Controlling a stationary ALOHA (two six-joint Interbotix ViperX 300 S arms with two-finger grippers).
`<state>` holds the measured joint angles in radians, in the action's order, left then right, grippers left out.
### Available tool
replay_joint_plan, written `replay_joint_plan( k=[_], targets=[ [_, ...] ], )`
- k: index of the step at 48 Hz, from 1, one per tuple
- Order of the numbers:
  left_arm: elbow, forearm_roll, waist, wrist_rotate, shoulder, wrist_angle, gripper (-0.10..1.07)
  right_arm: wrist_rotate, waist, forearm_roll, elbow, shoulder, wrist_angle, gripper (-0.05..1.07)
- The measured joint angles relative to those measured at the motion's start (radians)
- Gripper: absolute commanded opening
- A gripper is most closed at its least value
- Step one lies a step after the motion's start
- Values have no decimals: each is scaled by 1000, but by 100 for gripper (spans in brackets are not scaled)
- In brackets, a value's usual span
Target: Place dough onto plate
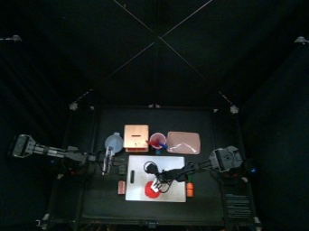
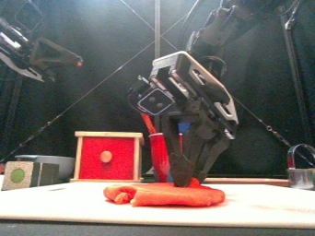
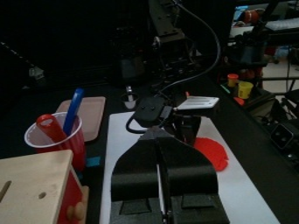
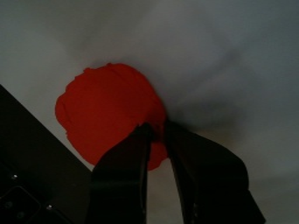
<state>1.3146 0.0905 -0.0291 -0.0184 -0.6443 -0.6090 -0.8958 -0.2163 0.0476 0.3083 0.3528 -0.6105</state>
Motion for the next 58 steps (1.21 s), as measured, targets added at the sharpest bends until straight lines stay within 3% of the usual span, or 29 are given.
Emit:
replay_joint_plan(
  k=[11, 24, 58],
  targets=[
    [3, 0, 0, 0, -6, 0, 2, -3, -6, -49, 2, -35, -8, 54],
    [5, 0, 3, 2, -9, -2, 2, -2, 2, -75, 18, -144, -35, 54],
    [12, 0, 9, 2, -9, 0, 2, 0, 118, -209, 110, -382, -279, 54]
  ],
)
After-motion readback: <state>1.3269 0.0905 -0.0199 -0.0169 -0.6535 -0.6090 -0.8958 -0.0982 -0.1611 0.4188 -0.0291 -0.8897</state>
